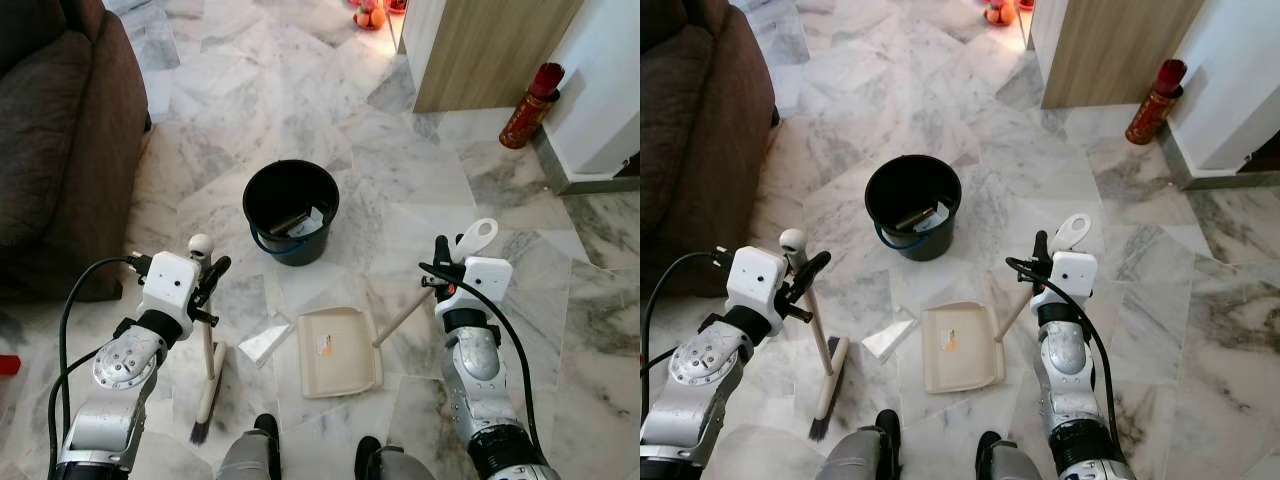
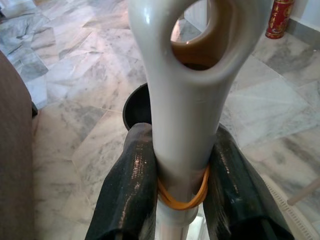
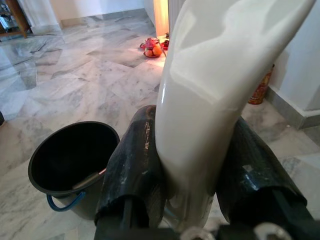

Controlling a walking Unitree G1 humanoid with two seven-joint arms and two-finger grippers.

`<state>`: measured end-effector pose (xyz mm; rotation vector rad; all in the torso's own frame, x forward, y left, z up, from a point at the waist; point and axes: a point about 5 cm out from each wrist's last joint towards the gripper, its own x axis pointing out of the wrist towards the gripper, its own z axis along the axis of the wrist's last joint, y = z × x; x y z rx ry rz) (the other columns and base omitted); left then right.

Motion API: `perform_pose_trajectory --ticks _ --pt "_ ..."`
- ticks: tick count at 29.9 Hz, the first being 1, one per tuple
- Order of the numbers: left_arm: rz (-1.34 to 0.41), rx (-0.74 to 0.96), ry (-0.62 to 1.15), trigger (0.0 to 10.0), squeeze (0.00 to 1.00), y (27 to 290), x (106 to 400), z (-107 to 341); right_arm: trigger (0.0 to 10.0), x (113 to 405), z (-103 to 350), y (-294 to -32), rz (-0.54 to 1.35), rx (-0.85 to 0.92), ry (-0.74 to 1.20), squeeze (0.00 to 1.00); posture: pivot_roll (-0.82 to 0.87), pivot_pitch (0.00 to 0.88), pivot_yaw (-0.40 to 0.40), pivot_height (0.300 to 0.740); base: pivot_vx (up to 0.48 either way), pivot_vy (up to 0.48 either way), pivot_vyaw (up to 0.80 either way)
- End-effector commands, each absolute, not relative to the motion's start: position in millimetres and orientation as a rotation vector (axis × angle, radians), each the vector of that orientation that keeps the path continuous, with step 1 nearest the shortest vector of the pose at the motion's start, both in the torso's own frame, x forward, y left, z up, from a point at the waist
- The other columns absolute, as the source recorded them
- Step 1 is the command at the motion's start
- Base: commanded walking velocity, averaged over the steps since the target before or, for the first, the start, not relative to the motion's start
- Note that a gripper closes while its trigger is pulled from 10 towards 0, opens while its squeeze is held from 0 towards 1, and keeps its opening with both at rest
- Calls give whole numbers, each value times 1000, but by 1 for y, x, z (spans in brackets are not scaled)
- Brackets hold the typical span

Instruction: Sweep floor

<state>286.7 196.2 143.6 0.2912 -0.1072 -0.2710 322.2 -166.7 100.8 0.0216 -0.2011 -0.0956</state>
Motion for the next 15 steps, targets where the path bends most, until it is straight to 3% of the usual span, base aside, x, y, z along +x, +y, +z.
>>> perform_pose_trajectory --ticks 1,15 --pt "-254 295 -124 10000 0 199 285 146 10000 318 96 -169 -112 38 -185 0 220 304 26 740 0 0 0" --pt "-243 305 -146 10000 0 202 287 150 10000 327 125 -167 -111 76 -303 0 217 289 20 740 0 0 0"
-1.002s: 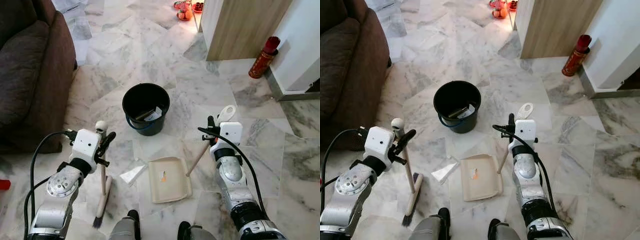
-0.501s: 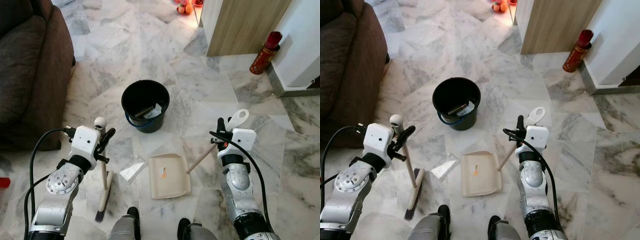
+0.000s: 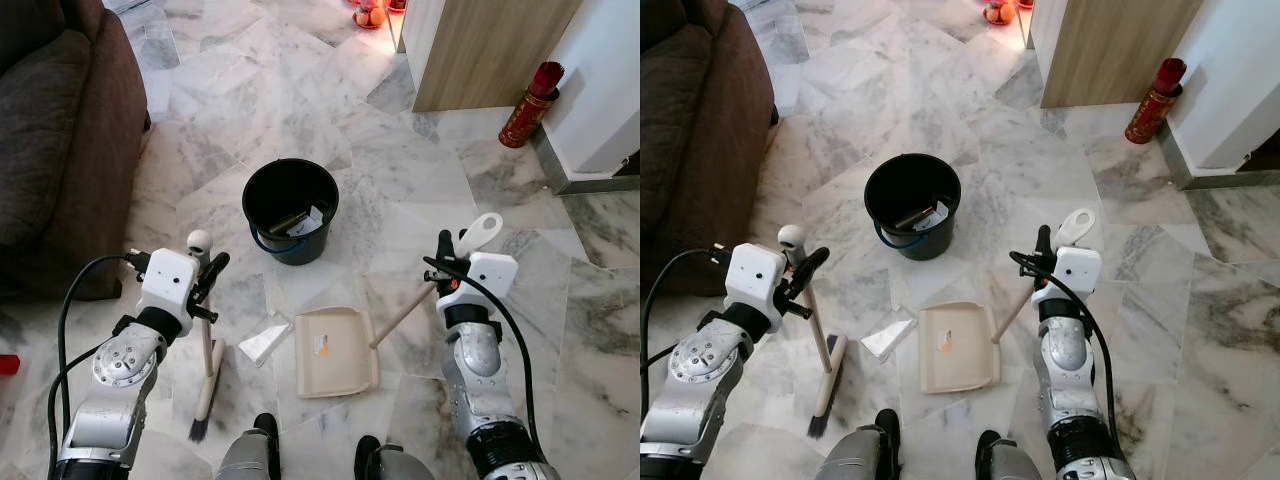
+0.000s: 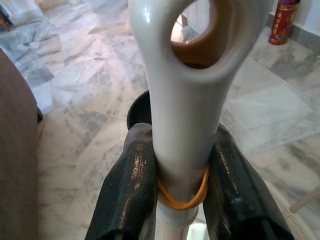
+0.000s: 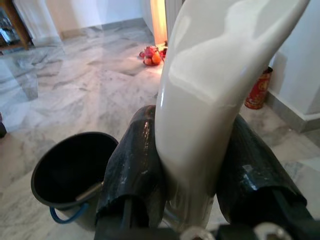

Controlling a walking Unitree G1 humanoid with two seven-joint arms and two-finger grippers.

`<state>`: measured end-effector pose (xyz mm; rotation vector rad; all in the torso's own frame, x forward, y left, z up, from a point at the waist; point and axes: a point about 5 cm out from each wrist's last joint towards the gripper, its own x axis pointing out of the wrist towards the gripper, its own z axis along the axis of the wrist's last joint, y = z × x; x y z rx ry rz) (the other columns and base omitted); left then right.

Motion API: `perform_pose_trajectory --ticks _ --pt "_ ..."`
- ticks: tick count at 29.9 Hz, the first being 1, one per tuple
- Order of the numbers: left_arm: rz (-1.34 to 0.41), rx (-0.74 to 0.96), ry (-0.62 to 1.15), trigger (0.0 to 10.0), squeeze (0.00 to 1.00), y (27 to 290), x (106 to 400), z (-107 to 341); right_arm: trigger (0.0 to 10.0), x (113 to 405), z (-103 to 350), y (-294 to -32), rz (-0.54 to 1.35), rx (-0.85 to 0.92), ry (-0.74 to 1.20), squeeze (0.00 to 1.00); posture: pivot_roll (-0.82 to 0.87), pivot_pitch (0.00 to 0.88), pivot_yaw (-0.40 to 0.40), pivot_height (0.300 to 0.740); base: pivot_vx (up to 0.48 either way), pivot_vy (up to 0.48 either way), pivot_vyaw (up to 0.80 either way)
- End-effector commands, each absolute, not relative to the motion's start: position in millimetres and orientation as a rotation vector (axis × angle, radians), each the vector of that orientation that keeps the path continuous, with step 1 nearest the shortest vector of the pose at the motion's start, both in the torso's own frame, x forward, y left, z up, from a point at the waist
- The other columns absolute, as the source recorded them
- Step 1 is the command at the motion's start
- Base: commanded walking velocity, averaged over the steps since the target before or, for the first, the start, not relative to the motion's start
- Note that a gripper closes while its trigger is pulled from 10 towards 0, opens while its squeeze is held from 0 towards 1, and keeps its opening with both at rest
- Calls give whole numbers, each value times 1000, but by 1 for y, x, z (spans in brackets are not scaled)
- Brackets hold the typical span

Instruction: Sweep floor

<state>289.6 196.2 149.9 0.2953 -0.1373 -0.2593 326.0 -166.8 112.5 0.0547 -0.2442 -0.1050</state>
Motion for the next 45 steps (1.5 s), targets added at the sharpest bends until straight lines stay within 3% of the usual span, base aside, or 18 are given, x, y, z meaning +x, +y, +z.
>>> perform_pose_trajectory --ticks 1,13,33,45 --pt "-243 305 -146 10000 0 202 287 150 10000 327 125 -167 -111 76 -303 0 217 289 20 740 0 0 0" --pt "-246 312 -154 10000 0 200 286 151 10000 323 127 -169 -114 -22 -348 0 219 296 20 740 0 0 0" --pt "-264 414 -109 10000 0 215 280 149 10000 298 63 -175 -170 -73 -99 0 236 337 42 740 0 0 0" --pt "-232 512 -152 10000 0 230 285 165 10000 308 86 -173 -193 -40 -208 0 237 339 53 740 0 0 0"
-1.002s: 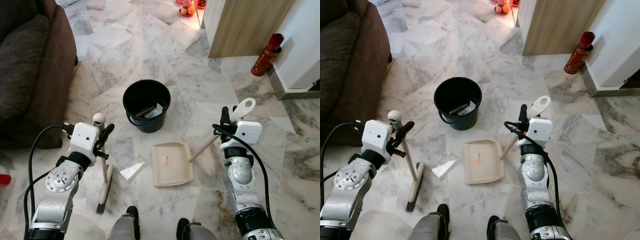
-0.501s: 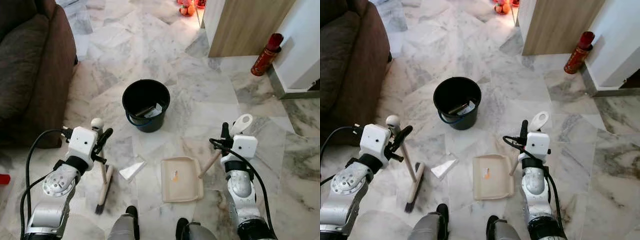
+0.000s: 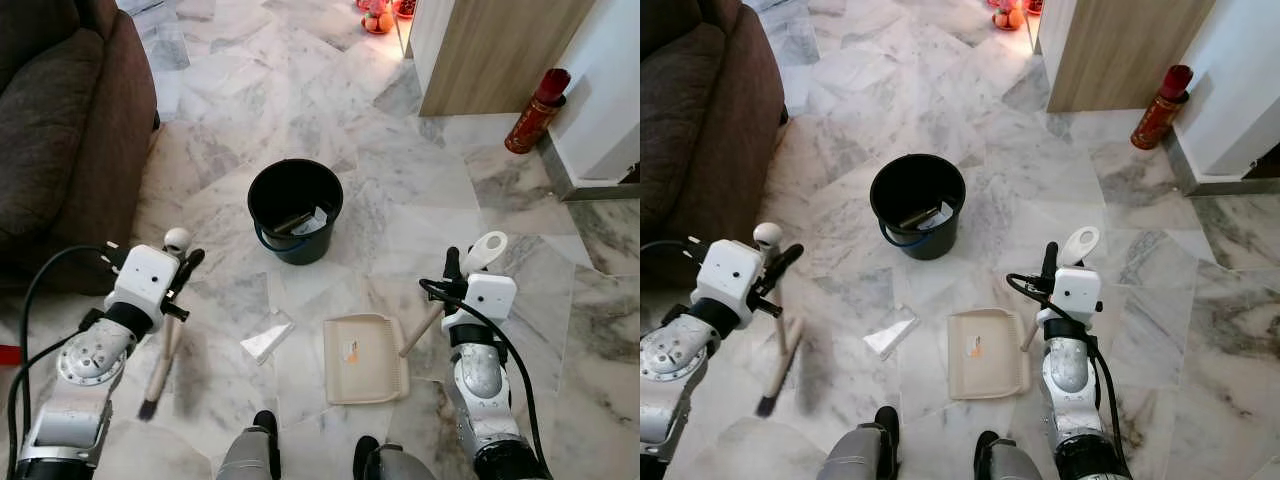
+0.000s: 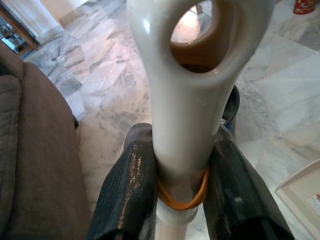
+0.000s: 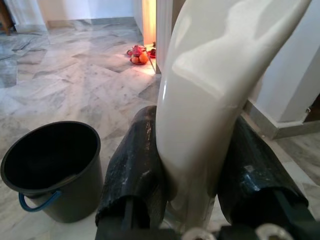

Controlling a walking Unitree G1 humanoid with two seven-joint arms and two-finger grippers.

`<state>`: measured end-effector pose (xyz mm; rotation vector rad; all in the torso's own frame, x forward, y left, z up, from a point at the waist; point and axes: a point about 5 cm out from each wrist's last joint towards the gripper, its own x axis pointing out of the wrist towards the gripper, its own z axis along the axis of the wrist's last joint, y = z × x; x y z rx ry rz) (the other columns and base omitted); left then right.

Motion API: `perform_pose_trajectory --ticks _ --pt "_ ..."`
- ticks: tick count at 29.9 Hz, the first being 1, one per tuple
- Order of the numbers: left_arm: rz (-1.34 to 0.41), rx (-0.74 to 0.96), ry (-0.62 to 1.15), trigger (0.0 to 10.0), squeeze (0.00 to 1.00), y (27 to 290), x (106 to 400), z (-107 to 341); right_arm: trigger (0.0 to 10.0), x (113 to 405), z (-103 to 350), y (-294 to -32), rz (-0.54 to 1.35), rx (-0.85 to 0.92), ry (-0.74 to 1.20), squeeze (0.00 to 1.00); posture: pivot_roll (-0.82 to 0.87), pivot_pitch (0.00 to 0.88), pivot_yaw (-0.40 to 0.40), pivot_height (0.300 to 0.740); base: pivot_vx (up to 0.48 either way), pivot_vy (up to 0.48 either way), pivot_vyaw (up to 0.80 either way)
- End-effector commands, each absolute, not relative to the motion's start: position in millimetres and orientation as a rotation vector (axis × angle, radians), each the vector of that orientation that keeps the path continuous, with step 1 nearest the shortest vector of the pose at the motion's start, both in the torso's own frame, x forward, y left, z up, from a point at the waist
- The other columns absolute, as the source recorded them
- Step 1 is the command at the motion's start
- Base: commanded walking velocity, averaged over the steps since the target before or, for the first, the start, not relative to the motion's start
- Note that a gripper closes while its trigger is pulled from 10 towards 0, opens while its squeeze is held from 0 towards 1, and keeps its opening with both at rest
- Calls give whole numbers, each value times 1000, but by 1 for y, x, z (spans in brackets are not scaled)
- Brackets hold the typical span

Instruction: Sweep floor

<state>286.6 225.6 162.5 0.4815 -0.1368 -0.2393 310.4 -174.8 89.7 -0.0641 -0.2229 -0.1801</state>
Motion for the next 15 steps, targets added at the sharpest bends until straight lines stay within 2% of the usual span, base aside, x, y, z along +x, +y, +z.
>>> perform_pose_trajectory --ticks 1,10,15 --pt "-241 537 -150 10000 0 230 286 165 10000 310 91 -174 -199 -36 -229 0 235 341 54 740 0 0 0" --pt "-204 538 -194 10000 0 233 291 169 10000 313 105 -175 -210 -21 -288 0 225 343 54 740 0 0 0" --pt "-126 540 -265 10000 0 235 293 173 10000 312 96 -175 -197 -28 -245 0 222 346 51 740 0 0 0"
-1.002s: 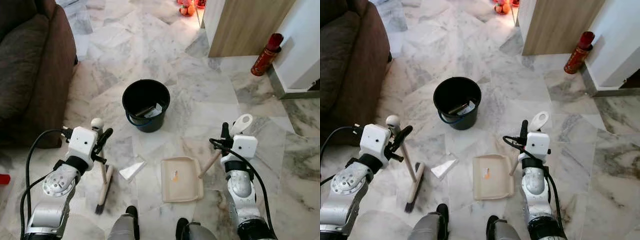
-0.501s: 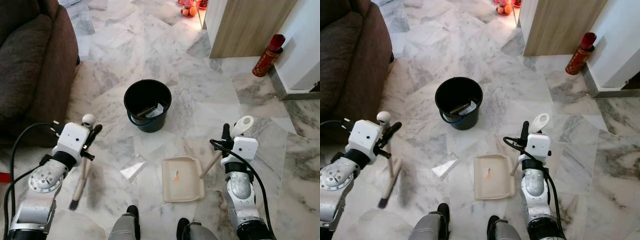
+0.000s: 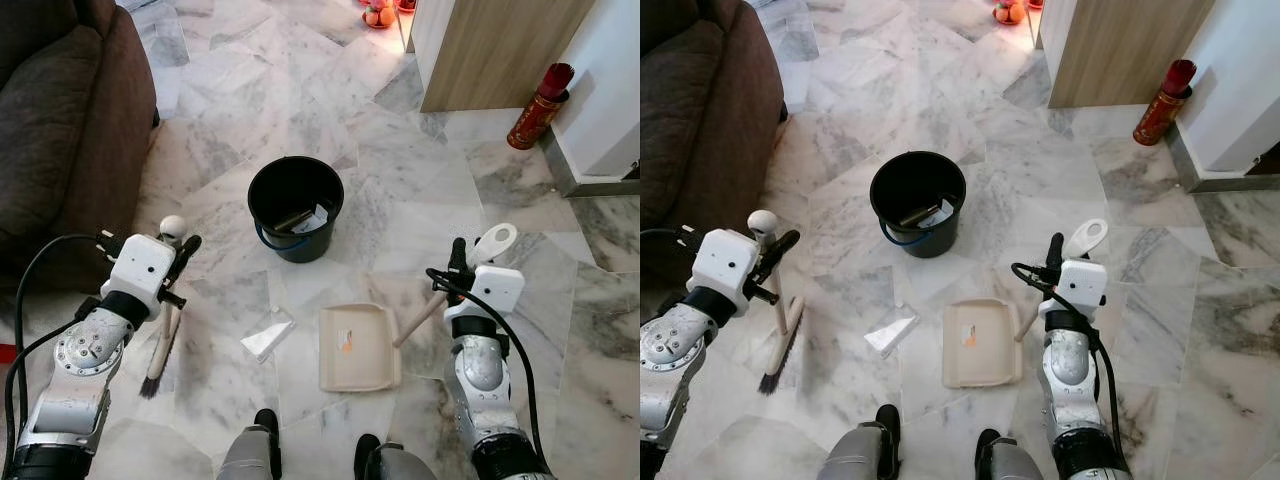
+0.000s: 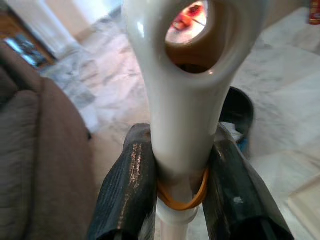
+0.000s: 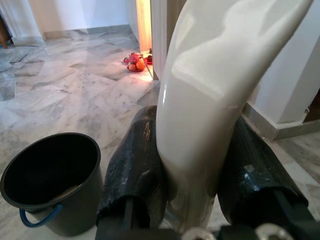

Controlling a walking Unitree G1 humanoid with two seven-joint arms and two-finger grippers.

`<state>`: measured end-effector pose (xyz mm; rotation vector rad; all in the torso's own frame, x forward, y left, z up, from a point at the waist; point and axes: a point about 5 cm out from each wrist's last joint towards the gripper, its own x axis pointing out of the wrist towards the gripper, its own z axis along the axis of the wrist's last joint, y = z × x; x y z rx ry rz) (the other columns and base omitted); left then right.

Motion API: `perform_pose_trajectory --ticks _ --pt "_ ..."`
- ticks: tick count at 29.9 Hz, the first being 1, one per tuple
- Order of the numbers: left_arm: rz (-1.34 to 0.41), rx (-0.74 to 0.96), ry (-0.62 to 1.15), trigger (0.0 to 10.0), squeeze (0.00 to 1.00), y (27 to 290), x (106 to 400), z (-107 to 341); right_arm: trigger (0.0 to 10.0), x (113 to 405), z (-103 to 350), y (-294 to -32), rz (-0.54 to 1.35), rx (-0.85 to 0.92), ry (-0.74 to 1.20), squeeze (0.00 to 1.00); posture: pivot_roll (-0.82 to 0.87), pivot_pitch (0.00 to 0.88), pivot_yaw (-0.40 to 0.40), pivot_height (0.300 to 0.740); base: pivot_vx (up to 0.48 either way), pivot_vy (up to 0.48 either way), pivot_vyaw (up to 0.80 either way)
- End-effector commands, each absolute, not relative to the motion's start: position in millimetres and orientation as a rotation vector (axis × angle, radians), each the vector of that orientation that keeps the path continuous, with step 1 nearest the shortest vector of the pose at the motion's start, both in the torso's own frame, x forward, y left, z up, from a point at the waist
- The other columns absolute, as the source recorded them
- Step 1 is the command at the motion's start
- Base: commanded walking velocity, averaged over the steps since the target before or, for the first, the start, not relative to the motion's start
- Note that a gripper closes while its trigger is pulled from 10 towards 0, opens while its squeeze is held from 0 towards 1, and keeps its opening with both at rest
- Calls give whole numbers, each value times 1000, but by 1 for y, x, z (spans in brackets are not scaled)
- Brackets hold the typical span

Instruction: Sweep floor

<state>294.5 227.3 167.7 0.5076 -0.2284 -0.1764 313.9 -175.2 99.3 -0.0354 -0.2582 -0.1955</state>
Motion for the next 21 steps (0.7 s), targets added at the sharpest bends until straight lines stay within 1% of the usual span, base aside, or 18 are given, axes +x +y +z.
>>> perform_pose_trajectory --ticks 1,6,8,14,21 --pt "-114 545 -272 10000 0 235 293 173 10000 310 93 -175 -194 -32 -233 0 221 346 49 740 0 0 0" --pt "-143 490 -231 10000 0 228 293 156 10000 303 80 -173 -179 -41 -182 0 209 354 40 740 0 0 0" --pt "-158 425 -199 10000 0 226 292 146 10000 300 77 -174 -177 -46 -173 0 202 358 35 740 0 0 0" --pt "-154 359 -169 10000 0 228 292 138 10000 296 73 -178 -177 -59 -155 0 192 360 26 740 0 0 0" --pt "-235 354 -87 10000 0 225 289 123 10000 294 72 -179 -174 -62 -144 0 182 356 19 740 0 0 0"
